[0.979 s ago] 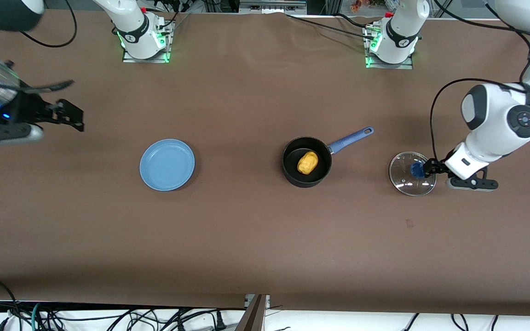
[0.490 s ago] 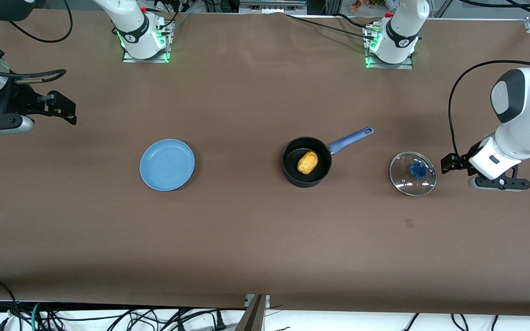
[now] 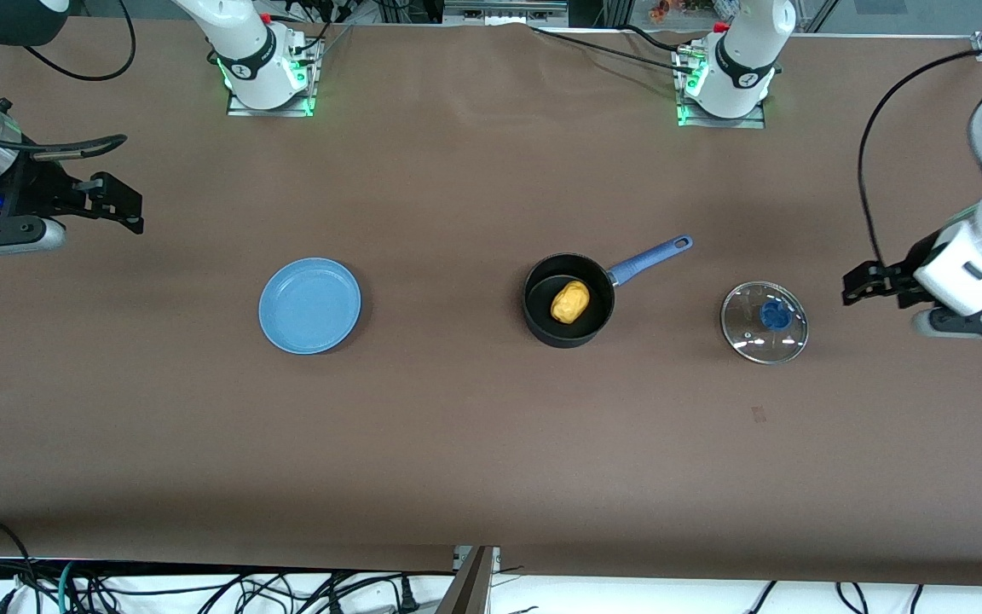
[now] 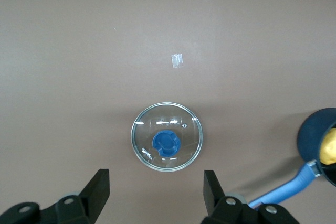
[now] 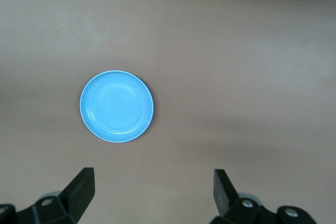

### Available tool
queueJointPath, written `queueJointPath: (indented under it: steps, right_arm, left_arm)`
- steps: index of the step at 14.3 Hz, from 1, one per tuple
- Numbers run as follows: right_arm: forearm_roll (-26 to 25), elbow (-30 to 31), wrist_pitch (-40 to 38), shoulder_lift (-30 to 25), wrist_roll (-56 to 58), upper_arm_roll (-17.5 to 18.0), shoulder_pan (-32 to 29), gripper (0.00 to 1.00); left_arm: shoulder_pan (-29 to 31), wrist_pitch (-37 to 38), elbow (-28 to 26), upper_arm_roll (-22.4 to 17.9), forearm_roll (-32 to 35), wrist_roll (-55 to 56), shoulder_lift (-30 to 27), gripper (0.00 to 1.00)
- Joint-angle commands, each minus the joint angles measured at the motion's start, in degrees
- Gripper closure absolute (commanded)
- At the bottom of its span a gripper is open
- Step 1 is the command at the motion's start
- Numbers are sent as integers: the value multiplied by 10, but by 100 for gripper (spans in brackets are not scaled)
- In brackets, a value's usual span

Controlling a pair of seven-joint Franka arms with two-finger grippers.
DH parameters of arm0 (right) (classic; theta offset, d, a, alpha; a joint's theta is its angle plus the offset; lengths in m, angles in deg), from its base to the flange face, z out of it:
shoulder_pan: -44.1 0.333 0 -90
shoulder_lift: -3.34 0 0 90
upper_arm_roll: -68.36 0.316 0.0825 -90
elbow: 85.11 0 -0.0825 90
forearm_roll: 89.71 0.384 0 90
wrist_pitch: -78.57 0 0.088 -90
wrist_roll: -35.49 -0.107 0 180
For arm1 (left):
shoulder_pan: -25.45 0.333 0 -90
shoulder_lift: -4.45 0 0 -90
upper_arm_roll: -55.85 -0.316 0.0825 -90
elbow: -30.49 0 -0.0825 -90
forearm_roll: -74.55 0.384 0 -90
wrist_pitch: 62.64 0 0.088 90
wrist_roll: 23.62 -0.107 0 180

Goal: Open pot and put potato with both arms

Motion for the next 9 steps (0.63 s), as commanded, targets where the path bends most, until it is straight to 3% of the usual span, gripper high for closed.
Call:
queueJointPath:
  steps: [1,4,6,9]
  right_arm:
    - [-8,-12,-6,5,8,4,-3,0]
    - [-8,-12,-6,5,10,4,-6,0]
    - [-8,-12,-7,5,10,3,-6,0]
    - [-8,-12,-6,5,10,4,-7,0]
  left_arm:
    - [2,40,41,7,-6,4,6,14]
    - [-2,83,71,7,-7,16,6,10]
    - [-3,100,85,9,-7,58,5,0]
    - [-5,116,99,16,-7,61,5,0]
